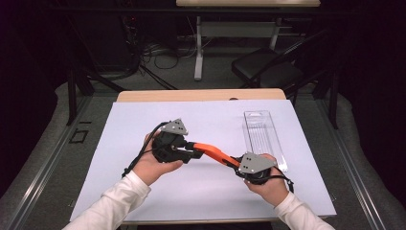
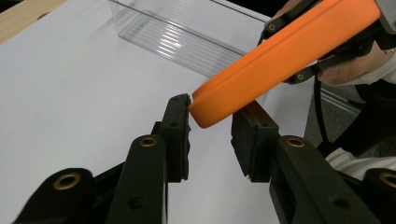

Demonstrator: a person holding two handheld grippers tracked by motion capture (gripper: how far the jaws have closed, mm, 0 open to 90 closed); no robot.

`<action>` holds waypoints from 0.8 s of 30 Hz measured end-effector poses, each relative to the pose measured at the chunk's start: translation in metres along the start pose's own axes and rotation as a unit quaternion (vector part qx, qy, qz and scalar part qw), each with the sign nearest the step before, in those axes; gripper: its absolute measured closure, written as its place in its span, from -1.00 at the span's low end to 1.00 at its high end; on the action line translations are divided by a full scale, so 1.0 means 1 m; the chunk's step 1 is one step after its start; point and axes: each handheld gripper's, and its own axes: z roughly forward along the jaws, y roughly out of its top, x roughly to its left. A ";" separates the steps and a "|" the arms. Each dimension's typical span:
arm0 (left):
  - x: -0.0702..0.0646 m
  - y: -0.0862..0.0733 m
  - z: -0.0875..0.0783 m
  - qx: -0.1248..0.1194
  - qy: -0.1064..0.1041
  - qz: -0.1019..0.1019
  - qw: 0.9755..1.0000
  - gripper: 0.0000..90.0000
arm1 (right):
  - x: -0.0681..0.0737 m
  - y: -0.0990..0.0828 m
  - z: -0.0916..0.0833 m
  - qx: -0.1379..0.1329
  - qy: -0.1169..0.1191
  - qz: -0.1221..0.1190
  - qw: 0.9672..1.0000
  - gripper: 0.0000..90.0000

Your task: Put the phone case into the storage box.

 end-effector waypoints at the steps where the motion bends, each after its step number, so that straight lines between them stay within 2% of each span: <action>1: 0.000 0.000 0.000 0.000 0.004 0.000 1.000 0.51 | 0.000 0.000 0.000 -0.001 0.000 0.001 1.000 0.94; 4: -0.001 -0.001 0.002 -0.007 0.008 -0.002 1.000 0.55 | 0.001 0.000 0.000 -0.004 0.001 0.003 1.000 0.94; 15: 0.003 -0.003 0.004 -0.020 -0.001 -0.018 1.000 0.69 | 0.002 0.000 0.001 -0.004 0.003 0.004 1.000 0.94; 24: 0.004 -0.004 0.005 -0.030 -0.005 -0.027 0.999 0.70 | 0.002 0.000 0.001 -0.006 0.003 0.005 1.000 0.94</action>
